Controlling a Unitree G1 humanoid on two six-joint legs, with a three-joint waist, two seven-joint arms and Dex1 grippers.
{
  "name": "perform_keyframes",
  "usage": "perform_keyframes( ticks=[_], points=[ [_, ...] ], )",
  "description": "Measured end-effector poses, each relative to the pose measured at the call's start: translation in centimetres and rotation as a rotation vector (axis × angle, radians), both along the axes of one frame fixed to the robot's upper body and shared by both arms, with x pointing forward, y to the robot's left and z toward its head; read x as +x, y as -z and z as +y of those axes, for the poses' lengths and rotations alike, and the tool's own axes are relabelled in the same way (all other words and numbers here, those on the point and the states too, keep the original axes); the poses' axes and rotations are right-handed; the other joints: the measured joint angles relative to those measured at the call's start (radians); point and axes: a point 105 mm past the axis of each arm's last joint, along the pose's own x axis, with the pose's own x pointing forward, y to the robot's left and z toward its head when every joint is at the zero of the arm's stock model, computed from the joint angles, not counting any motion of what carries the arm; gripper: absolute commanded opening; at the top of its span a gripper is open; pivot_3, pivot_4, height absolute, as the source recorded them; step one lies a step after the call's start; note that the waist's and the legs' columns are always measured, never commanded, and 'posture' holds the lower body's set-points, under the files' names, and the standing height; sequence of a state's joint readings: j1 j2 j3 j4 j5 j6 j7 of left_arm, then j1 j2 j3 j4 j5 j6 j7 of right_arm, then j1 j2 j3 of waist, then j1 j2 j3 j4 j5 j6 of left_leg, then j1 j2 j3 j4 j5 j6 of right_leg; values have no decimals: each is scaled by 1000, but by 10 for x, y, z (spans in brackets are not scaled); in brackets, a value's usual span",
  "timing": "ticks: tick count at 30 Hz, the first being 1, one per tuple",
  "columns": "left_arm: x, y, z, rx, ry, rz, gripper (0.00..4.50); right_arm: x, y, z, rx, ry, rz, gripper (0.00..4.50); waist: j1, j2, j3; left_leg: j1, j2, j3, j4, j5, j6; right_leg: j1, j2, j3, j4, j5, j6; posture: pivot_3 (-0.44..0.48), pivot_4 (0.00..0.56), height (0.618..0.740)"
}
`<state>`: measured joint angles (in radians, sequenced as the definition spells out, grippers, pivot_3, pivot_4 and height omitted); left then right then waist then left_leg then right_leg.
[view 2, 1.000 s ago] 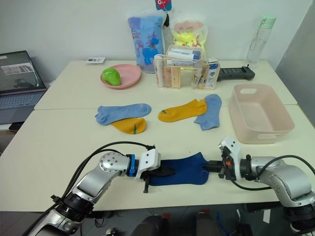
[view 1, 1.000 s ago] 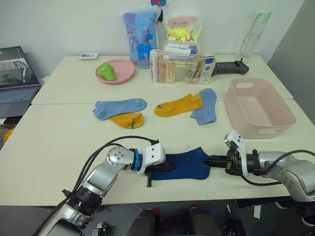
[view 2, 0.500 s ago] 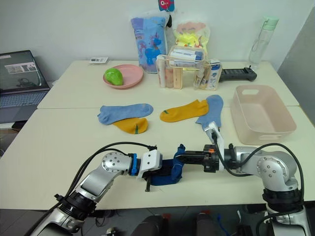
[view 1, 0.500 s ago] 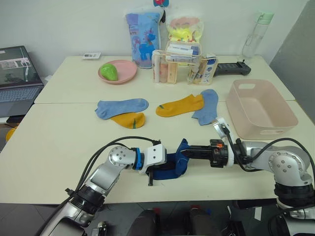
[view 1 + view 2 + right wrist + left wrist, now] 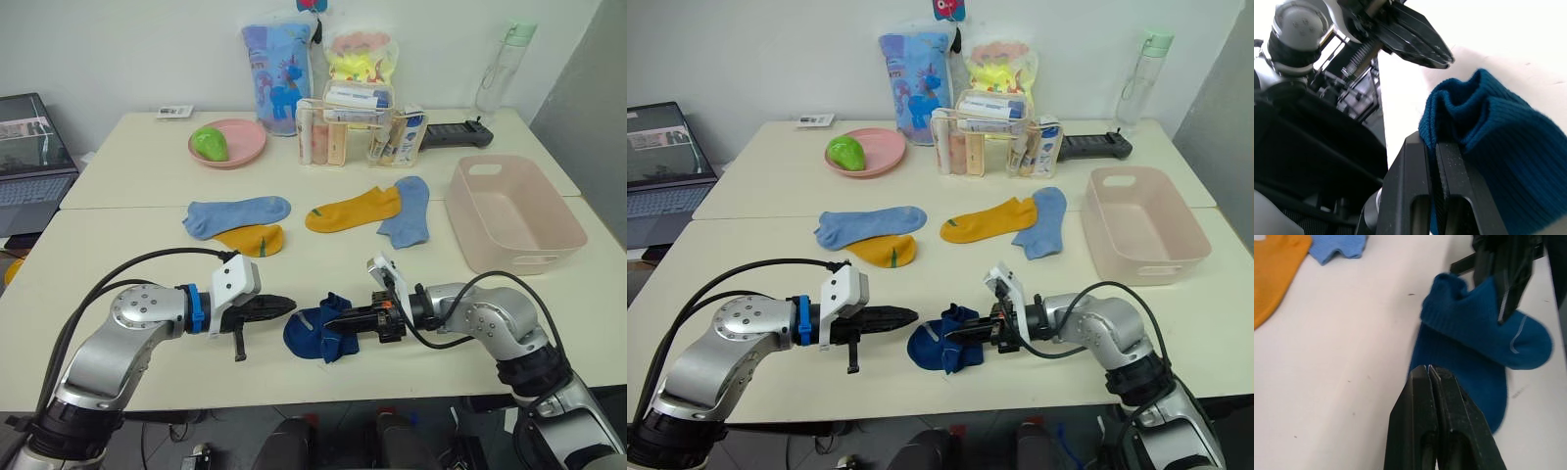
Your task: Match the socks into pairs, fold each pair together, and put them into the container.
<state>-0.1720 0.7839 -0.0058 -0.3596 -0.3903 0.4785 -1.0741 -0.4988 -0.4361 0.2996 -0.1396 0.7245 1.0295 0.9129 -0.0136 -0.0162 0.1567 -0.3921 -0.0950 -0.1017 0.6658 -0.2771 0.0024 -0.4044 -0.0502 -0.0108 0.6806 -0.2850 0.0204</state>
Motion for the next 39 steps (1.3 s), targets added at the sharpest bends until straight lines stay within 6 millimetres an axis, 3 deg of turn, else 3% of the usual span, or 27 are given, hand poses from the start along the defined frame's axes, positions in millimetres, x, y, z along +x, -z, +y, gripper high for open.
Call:
perform_keyframes(
  ticks=[1,4,9,12,16,18,22,25,28,39],
  points=[
    [2,-4,-1,-3,-1,-17,38,1,-1,3,11,-4,0,0,0,0,0,0,0,0,0,0,0,0,0,0,0,0,0,0,150,740],
    [6,-12,-2,-6,0,-47,0,5,-4,6,19,-2,-14,717,-1,0,0,0,0,0,0,0,0,0,0,0,0,0,0,0,150,740],
    [10,-25,-14,-26,45,-78,0,3,-9,6,36,-7,-1,2382,2,0,0,0,0,0,0,0,0,0,0,0,0,0,0,0,150,740],
    [12,-37,-22,-45,73,-119,0,3,-22,-1,65,4,-7,3412,6,0,0,0,0,0,0,0,0,0,0,0,0,0,0,0,150,740],
    [8,-30,-26,-43,110,-94,0,0,-31,-12,71,10,-9,3412,5,0,0,0,0,0,-1,0,0,-1,0,0,0,0,0,0,150,740],
    [2,-17,-28,-28,136,-63,0,1,-30,-20,46,43,-20,3412,5,0,0,0,0,0,-1,0,0,0,0,0,0,0,0,0,150,740],
    [-8,18,-24,48,156,-25,0,12,-18,-35,-42,151,-41,3412,5,0,0,0,0,1,-1,0,0,-1,0,1,0,0,0,0,150,740],
    [-2,58,-5,174,85,-17,0,27,0,-51,-147,276,-65,3412,9,0,0,0,0,1,-1,0,0,0,0,1,0,0,0,0,150,740],
    [0,60,-6,190,104,-75,0,31,12,-53,-196,312,-48,3412,11,1,-1,0,0,1,-1,0,0,0,-1,1,0,0,0,0,150,740],
    [-6,63,-1,197,99,-102,0,13,23,-35,-184,227,110,3412,7,3,-2,1,0,1,-2,0,0,0,0,1,0,0,0,0,150,740]
  ],
)
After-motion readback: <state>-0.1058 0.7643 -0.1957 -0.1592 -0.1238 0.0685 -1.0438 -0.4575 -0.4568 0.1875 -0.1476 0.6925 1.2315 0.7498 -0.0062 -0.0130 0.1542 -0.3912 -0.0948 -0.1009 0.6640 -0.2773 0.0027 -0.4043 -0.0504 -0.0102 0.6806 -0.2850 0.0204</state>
